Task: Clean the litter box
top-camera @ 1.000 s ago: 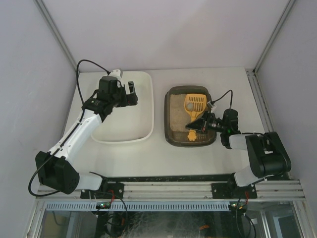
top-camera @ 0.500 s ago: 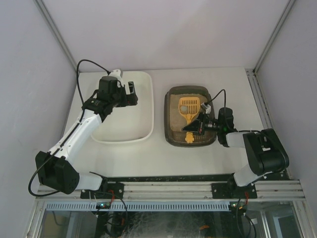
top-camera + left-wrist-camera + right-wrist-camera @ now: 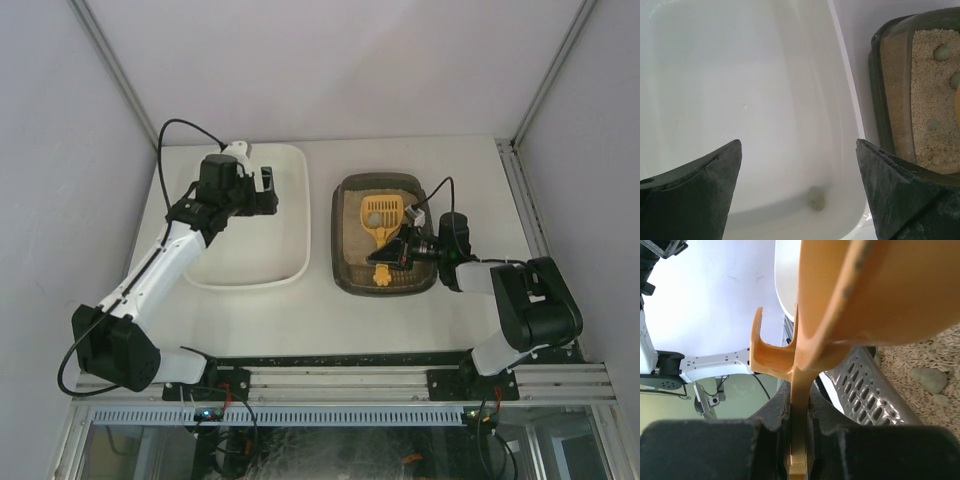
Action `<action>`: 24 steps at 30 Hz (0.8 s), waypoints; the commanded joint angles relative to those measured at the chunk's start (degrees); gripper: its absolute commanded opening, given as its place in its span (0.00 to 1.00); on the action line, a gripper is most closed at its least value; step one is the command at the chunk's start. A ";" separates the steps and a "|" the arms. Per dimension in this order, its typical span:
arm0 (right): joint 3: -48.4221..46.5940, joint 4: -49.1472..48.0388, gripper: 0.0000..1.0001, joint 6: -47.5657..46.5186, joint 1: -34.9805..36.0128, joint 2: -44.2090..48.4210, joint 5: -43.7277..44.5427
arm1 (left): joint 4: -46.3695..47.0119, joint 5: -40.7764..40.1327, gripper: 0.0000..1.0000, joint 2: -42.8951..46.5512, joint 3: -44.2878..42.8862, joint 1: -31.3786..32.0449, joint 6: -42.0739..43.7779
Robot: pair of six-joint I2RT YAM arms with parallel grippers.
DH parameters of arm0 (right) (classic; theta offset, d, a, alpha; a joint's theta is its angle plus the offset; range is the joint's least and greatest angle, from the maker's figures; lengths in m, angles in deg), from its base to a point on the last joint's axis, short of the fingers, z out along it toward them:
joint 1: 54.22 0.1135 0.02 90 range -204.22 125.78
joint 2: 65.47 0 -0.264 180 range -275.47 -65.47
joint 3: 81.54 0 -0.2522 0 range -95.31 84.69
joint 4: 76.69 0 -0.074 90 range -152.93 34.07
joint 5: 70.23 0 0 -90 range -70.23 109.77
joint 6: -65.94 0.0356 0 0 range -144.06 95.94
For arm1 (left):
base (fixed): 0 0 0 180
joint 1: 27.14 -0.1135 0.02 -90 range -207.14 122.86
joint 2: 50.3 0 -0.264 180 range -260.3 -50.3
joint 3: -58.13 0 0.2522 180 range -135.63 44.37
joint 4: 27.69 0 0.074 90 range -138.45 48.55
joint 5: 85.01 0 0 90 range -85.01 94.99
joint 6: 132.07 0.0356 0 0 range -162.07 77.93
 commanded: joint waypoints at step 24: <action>-27.20 40.45 0.00 -20.03 22.32 1.11 12.13 | -29.94 26.58 0.92 -11.37 -21.83 -25.23 22.68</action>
